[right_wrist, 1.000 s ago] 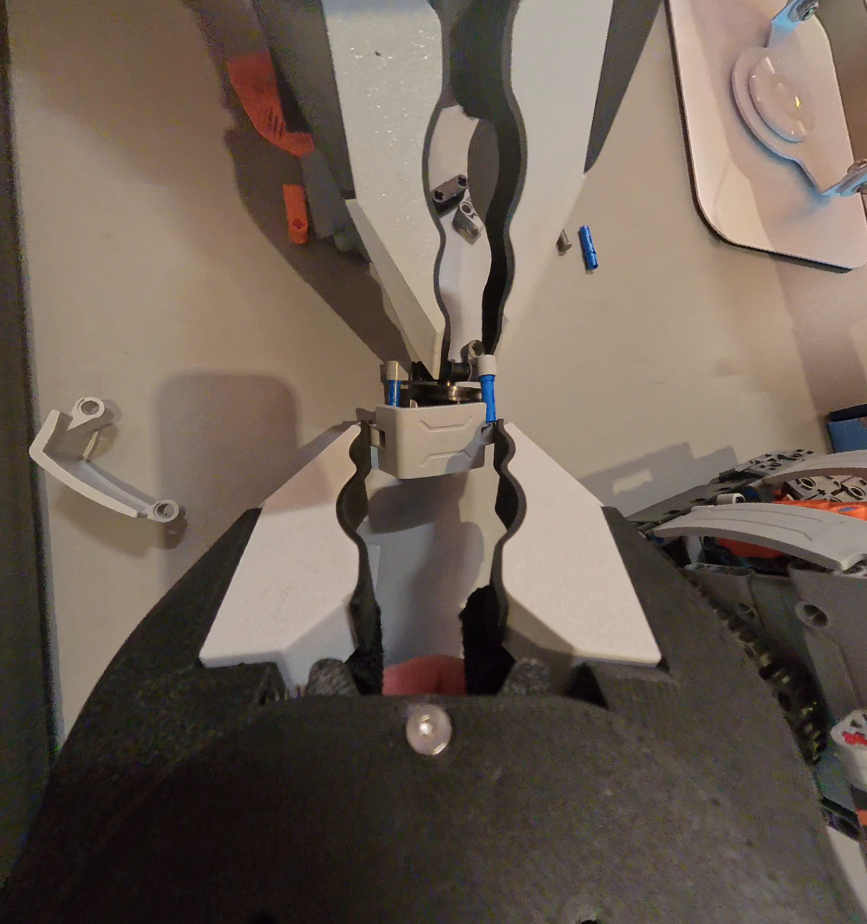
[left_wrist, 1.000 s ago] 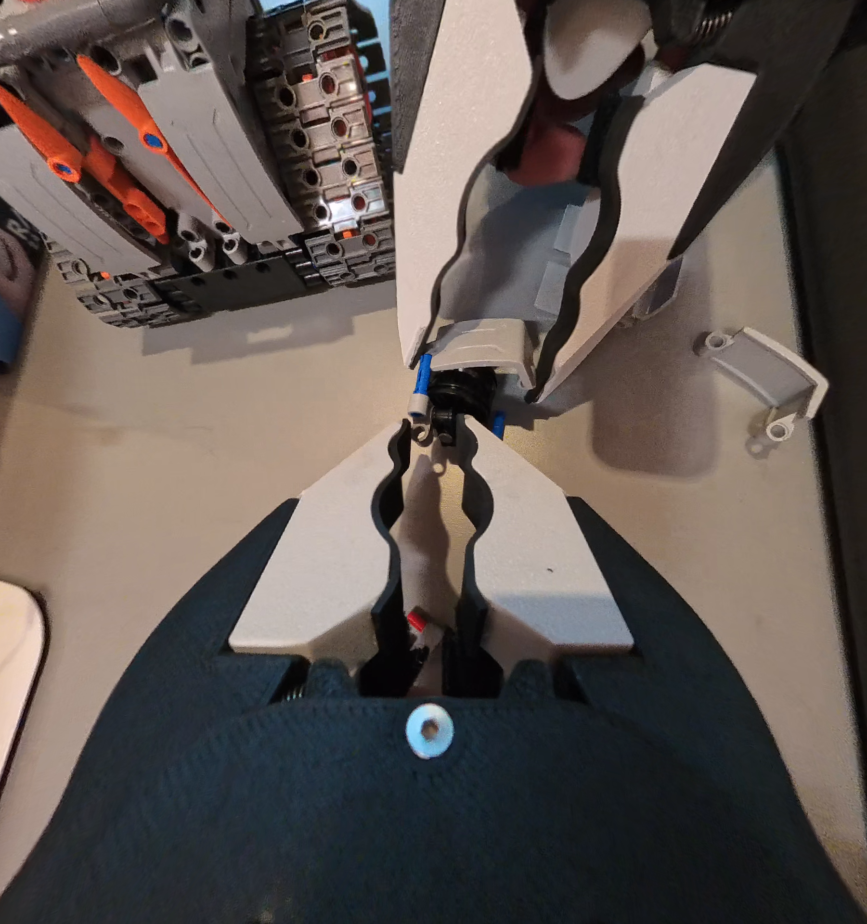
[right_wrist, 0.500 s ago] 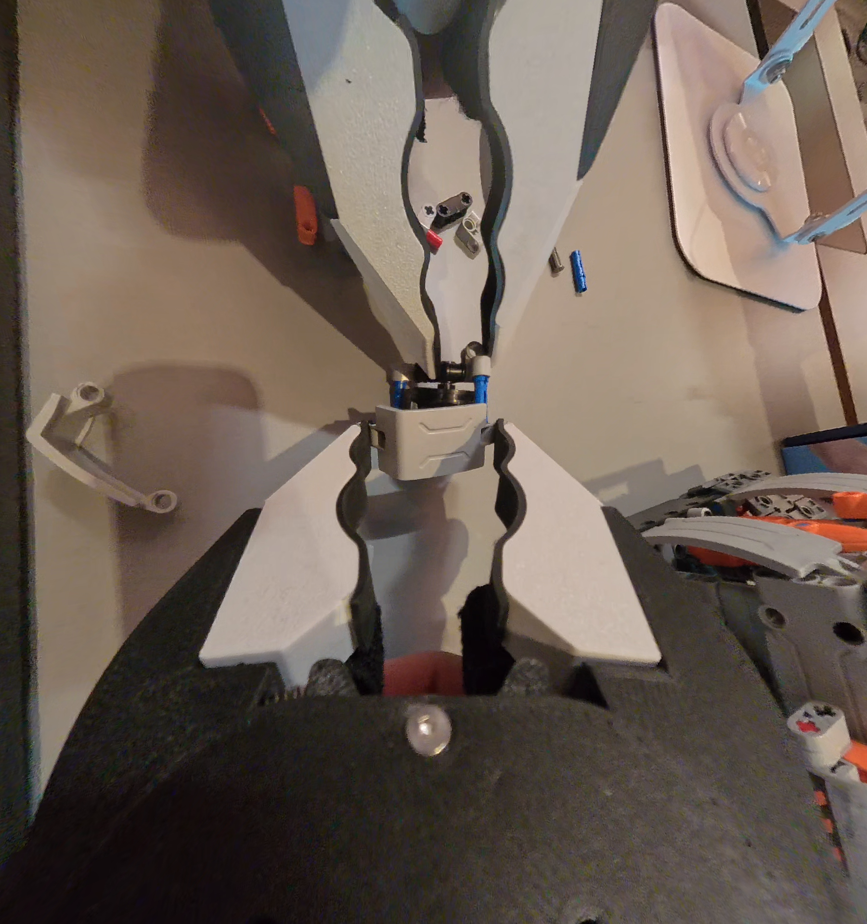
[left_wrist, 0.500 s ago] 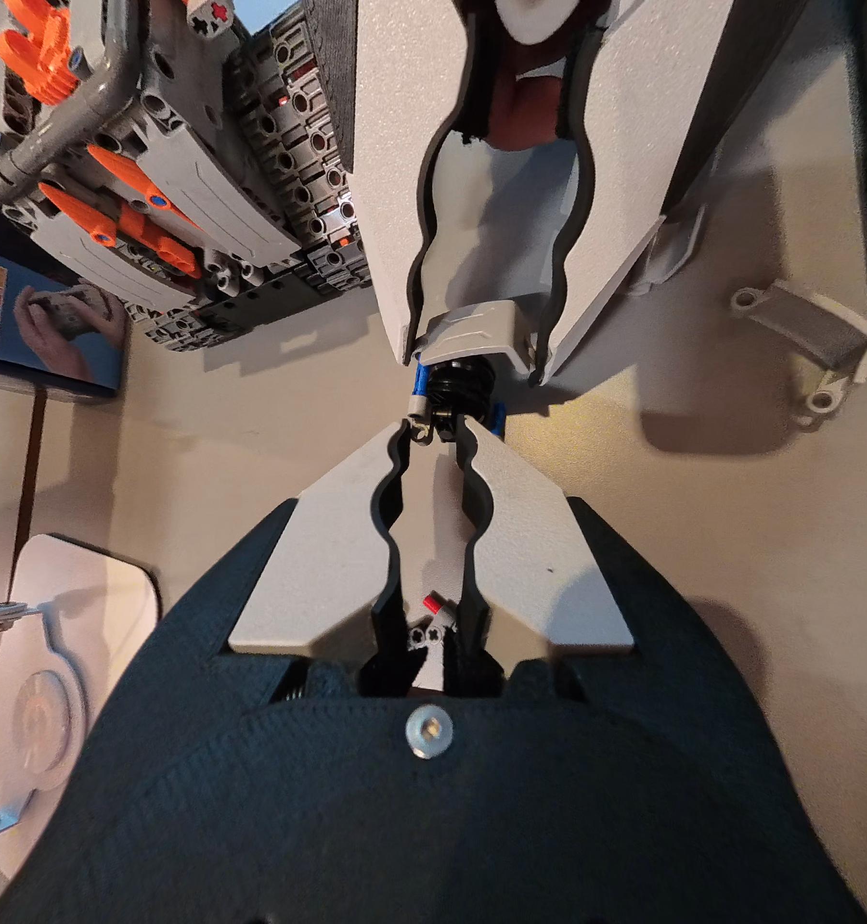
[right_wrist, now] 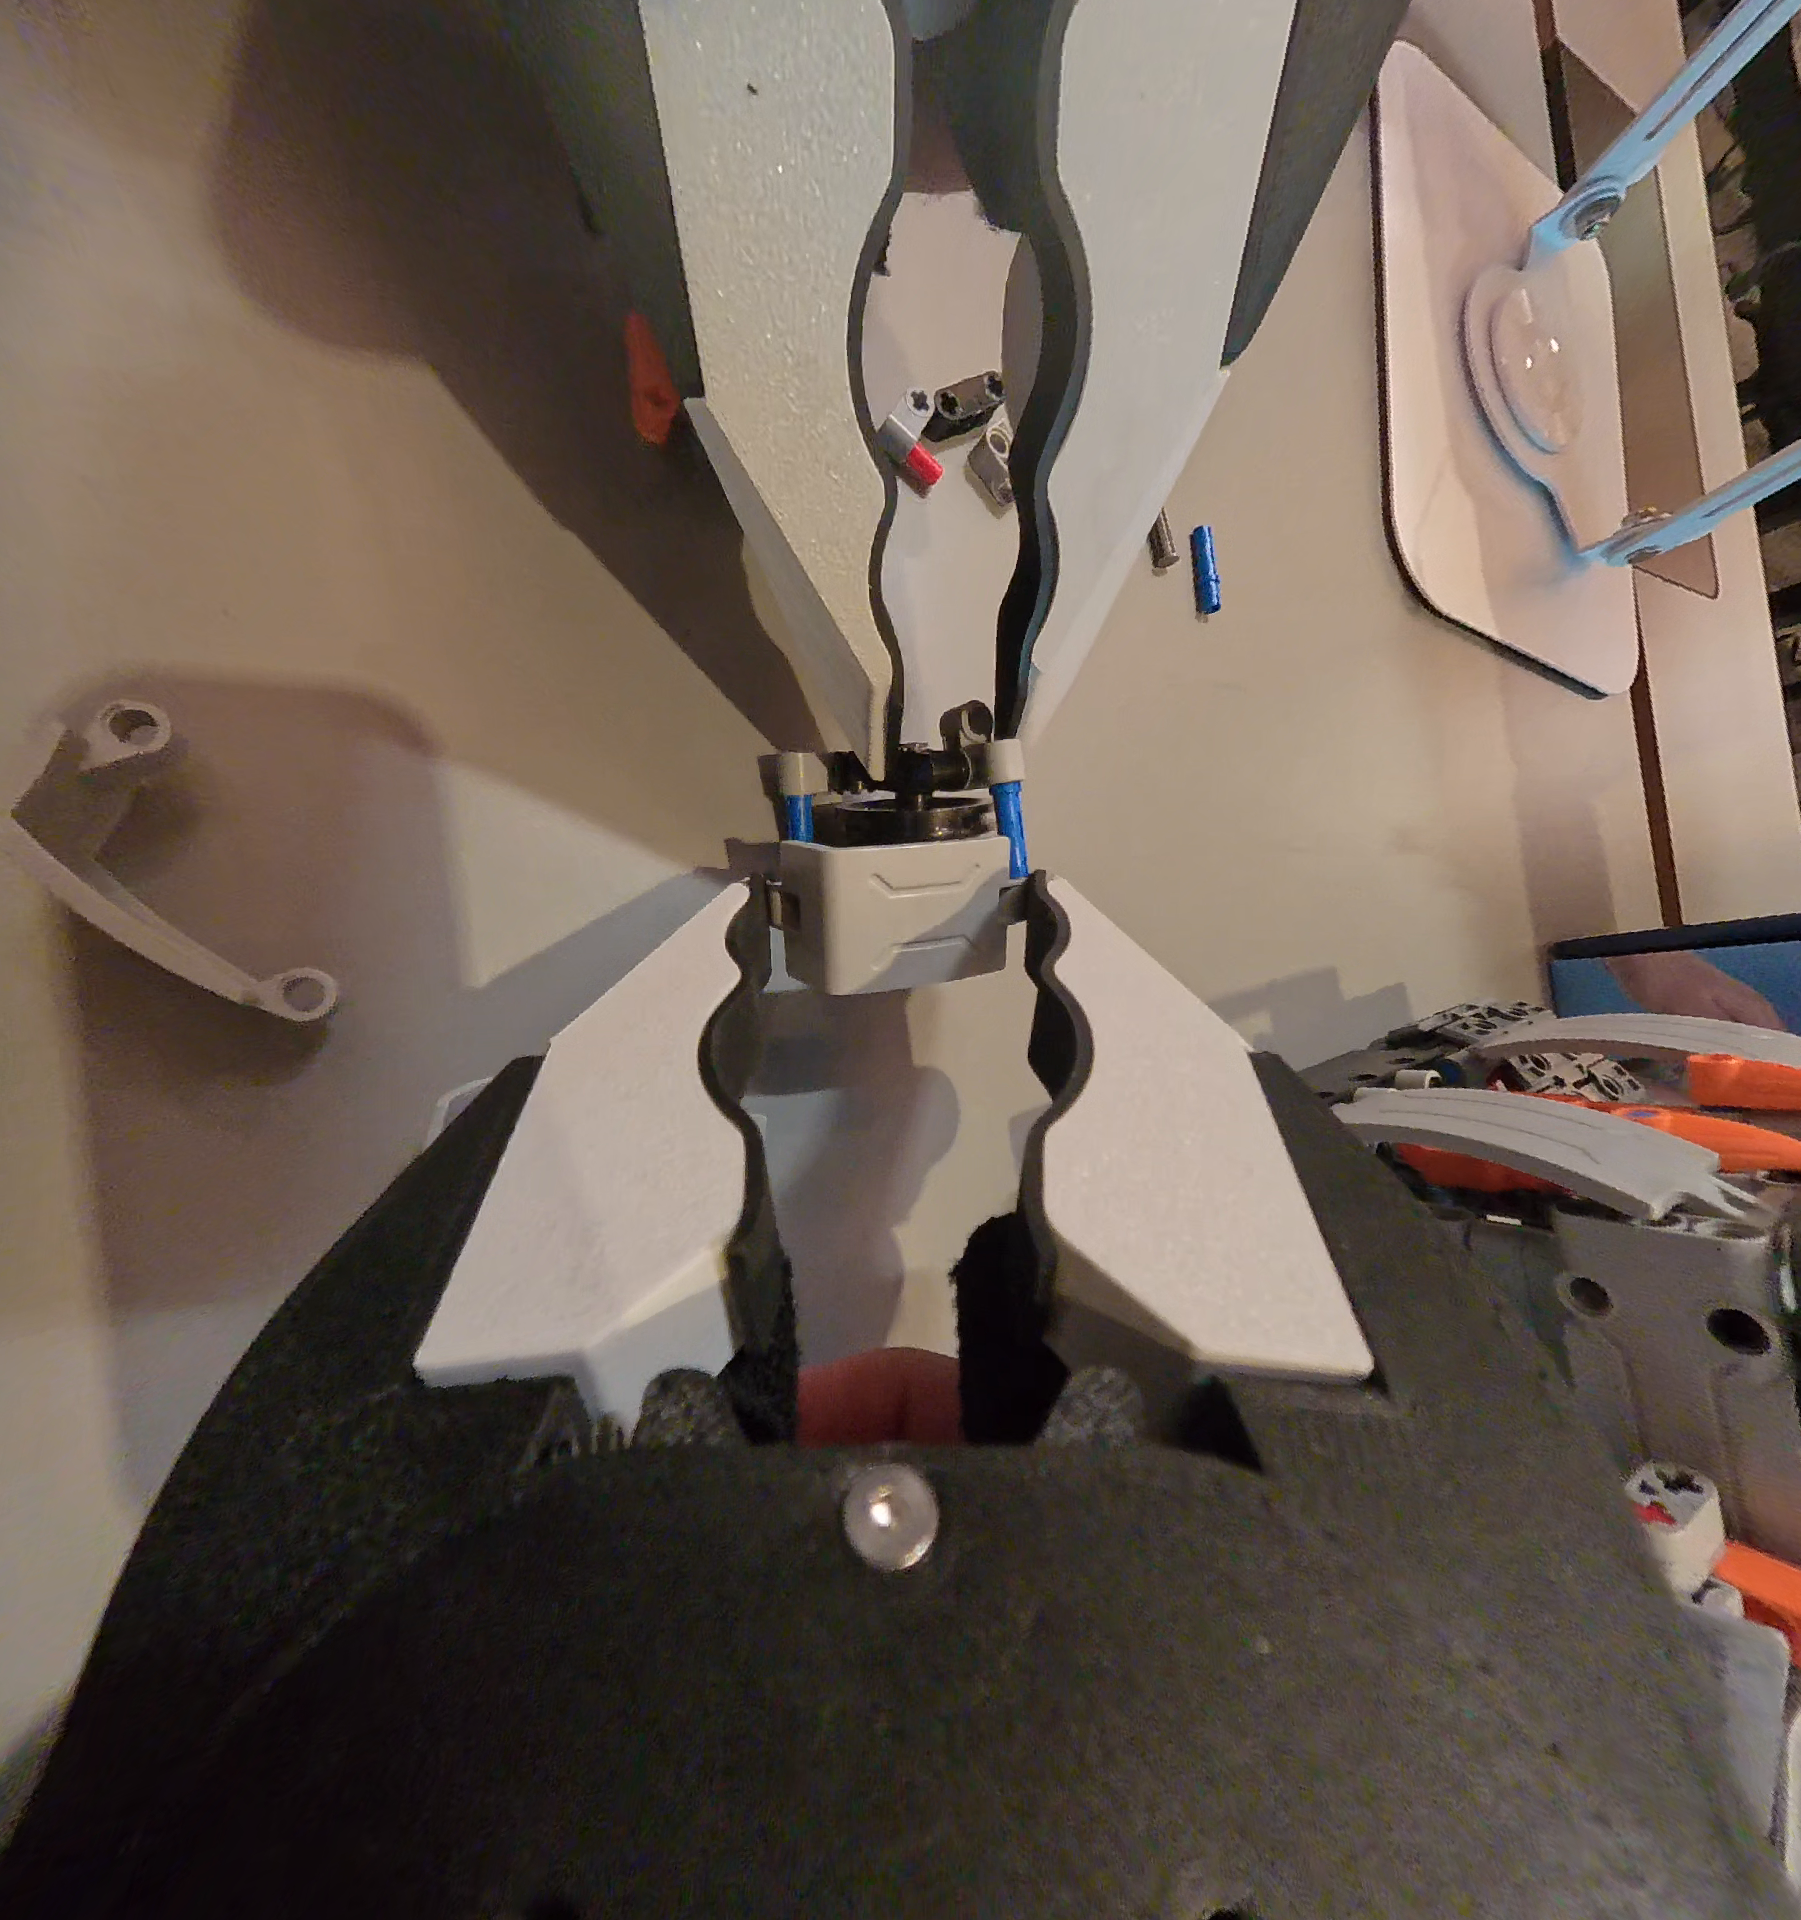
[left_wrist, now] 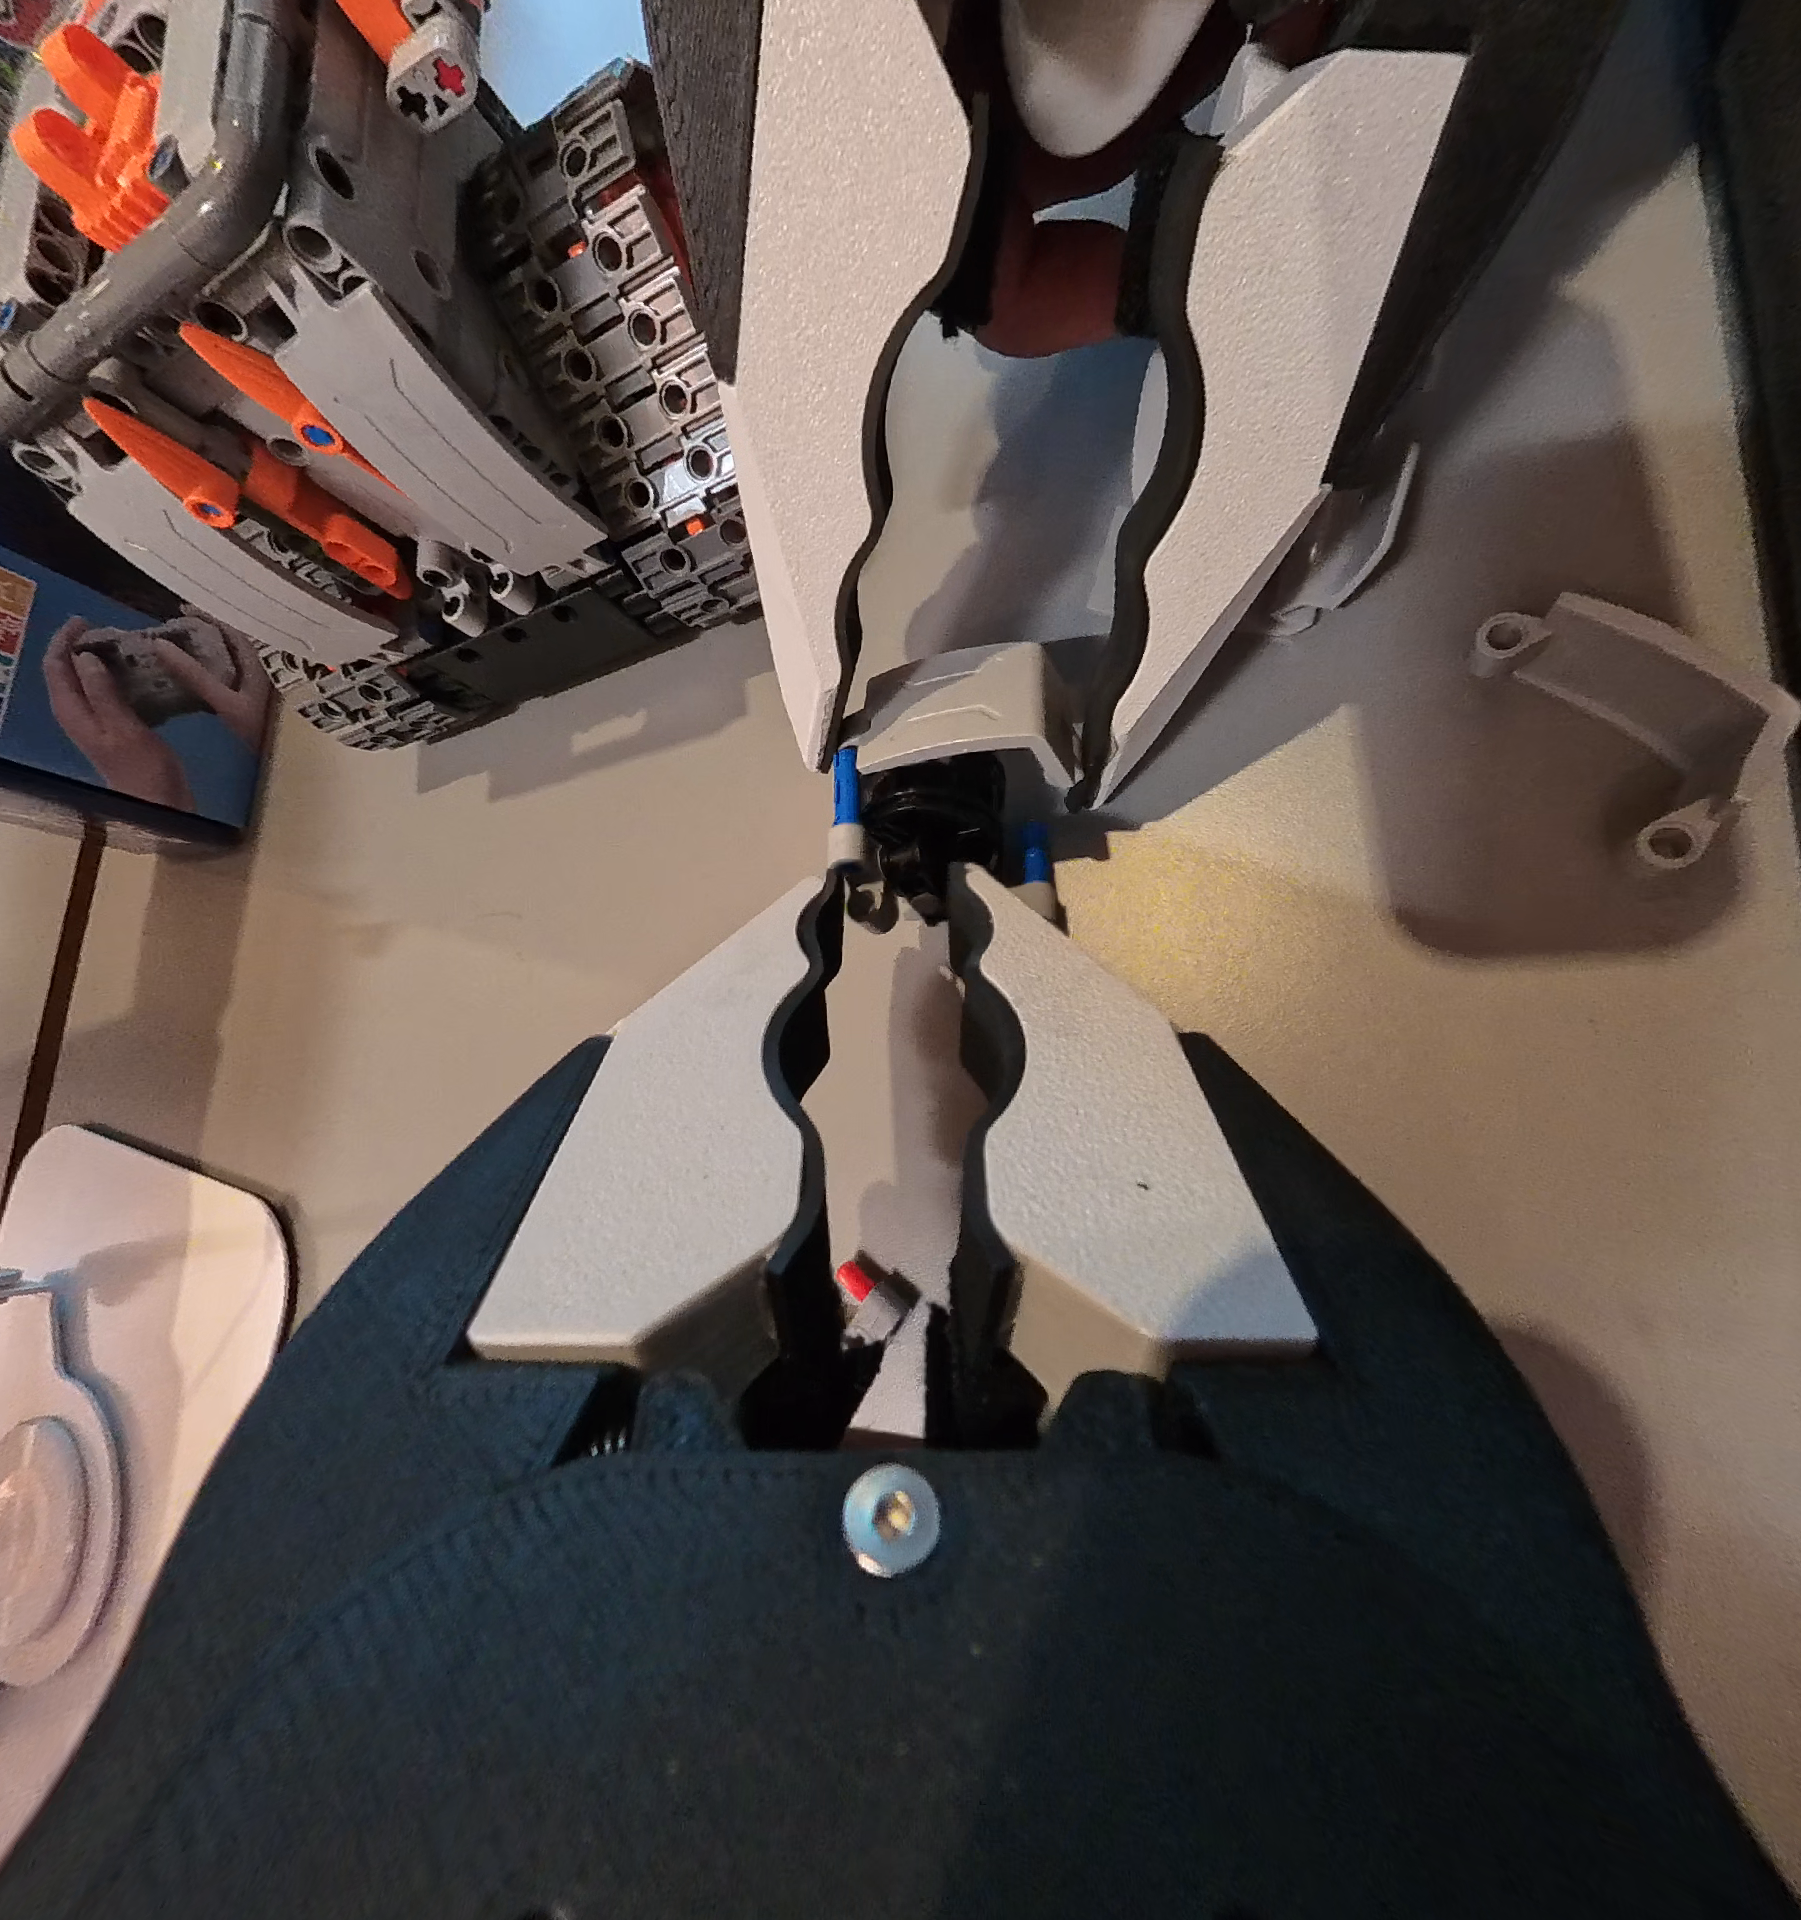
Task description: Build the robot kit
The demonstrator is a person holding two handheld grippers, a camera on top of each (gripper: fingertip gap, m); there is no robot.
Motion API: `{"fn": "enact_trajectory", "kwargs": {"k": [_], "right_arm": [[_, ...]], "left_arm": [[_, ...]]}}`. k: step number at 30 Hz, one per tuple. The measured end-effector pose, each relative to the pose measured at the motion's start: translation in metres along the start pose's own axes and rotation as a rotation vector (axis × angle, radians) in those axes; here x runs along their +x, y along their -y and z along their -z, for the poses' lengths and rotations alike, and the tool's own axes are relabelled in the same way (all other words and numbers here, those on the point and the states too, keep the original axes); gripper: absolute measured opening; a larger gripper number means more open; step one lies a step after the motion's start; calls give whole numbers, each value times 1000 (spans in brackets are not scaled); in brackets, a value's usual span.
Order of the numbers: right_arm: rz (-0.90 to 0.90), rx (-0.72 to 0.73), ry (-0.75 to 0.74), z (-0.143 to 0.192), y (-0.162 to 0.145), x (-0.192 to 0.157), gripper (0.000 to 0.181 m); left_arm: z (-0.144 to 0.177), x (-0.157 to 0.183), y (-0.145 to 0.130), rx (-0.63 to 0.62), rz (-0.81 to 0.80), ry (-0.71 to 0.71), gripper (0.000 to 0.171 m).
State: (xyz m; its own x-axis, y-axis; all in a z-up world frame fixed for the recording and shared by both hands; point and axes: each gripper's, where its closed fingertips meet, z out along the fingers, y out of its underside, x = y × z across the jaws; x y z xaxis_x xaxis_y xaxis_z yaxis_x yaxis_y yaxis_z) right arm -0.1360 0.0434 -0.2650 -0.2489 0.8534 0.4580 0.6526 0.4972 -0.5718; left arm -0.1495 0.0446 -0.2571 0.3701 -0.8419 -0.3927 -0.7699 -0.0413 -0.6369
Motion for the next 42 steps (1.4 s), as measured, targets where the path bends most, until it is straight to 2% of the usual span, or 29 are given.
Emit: {"fn": "enact_trajectory", "kwargs": {"k": [23, 42], "right_arm": [[16, 19, -6, 2, 2, 1, 47], [57, 10, -18, 4, 3, 1, 46]], "left_arm": [[3, -1, 5, 67, 43, -37, 15], [3, 0, 5, 39, 29, -37, 13]]}}
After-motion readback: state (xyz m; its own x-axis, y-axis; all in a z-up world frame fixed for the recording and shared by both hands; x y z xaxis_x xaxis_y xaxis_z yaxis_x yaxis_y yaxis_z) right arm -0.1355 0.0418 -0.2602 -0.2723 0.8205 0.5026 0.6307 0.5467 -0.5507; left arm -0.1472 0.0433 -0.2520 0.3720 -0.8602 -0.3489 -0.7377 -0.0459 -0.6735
